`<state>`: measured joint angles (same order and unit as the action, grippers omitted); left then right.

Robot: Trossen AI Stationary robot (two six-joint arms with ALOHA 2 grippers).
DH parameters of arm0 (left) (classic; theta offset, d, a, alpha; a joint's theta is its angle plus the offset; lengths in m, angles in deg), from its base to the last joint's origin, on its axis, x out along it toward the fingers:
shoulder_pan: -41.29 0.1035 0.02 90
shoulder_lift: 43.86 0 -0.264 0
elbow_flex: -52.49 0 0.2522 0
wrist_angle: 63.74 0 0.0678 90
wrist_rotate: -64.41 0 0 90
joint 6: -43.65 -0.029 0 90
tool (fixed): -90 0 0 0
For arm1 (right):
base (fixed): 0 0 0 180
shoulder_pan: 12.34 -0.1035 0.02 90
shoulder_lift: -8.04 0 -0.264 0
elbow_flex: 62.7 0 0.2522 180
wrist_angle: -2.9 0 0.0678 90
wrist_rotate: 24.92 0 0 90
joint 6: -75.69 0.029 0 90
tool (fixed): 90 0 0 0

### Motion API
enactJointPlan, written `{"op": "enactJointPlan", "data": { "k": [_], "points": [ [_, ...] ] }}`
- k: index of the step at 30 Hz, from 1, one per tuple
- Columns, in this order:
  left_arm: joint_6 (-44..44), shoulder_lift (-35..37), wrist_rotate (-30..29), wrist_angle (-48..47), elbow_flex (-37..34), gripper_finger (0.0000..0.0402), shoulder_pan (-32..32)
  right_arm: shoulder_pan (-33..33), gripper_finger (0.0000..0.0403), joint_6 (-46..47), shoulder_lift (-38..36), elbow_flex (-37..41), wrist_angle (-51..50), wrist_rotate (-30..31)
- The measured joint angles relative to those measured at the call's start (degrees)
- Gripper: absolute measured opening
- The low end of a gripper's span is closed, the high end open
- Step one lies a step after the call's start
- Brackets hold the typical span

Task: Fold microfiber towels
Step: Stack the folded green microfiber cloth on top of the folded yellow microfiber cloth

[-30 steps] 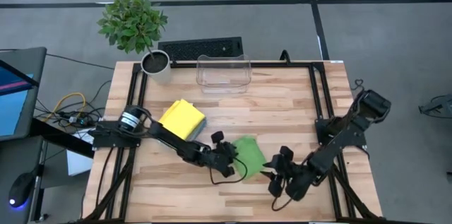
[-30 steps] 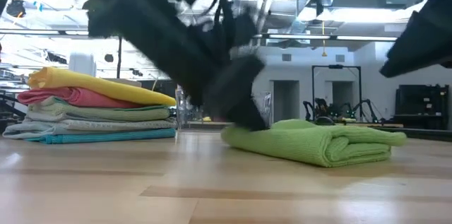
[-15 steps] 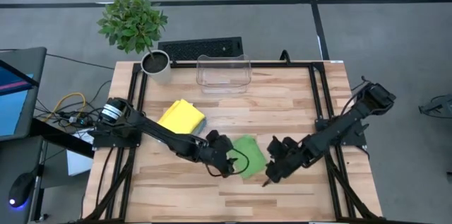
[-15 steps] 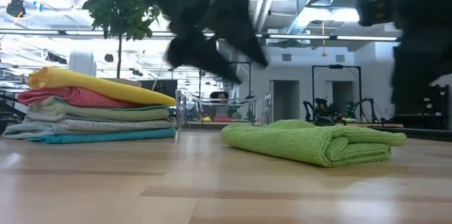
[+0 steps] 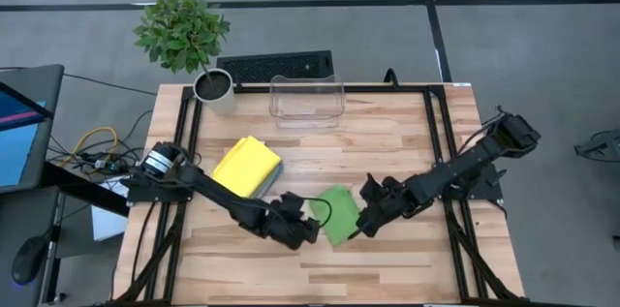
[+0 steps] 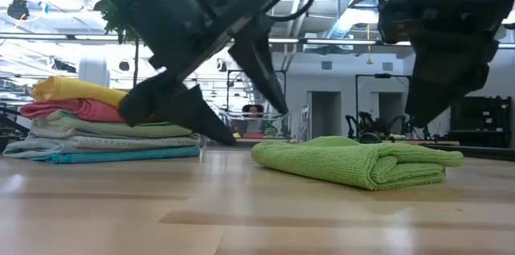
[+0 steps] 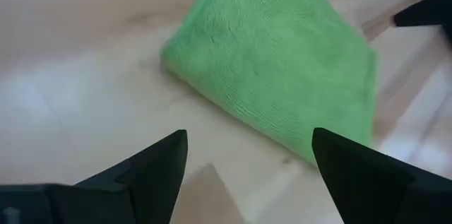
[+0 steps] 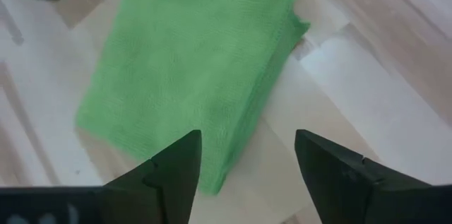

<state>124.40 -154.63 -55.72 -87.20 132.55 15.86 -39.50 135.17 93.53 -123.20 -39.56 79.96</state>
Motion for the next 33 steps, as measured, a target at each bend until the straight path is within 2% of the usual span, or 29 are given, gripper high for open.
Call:
{"op": "enactJointPlan", "data": {
  "k": [4,10,15,23,28,33],
  "points": [
    [6.9,-0.9,-1.3,0.9,-0.1,0.0297,-0.4,1.2,0.0256,-1.1,0.1,0.2,1.8,0.1],
    [7.5,-5.1,-0.7,10.5,0.0,0.0297,-0.2,3.2,0.0256,-4.1,0.1,0.2,3.9,1.8],
    [10.8,-7.4,-2.1,13.1,0.2,0.0297,0.0,4.5,0.0256,-5.4,0.3,0.2,5.2,2.2],
    [13.8,-7.7,-5.4,14.9,0.0,0.0297,-0.3,5.4,0.0256,-6.9,9.5,0.1,11.4,1.9],
    [14.3,-8.2,-4.5,15.8,0.1,0.0297,1.1,6.4,0.0256,-7.7,13.7,0.0,17.0,-1.2],
    [13.4,-9.5,-3.4,17.4,0.4,0.0290,2.4,6.6,0.0256,-7.7,14.9,0.0,20.7,-1.0]
  ]
}}
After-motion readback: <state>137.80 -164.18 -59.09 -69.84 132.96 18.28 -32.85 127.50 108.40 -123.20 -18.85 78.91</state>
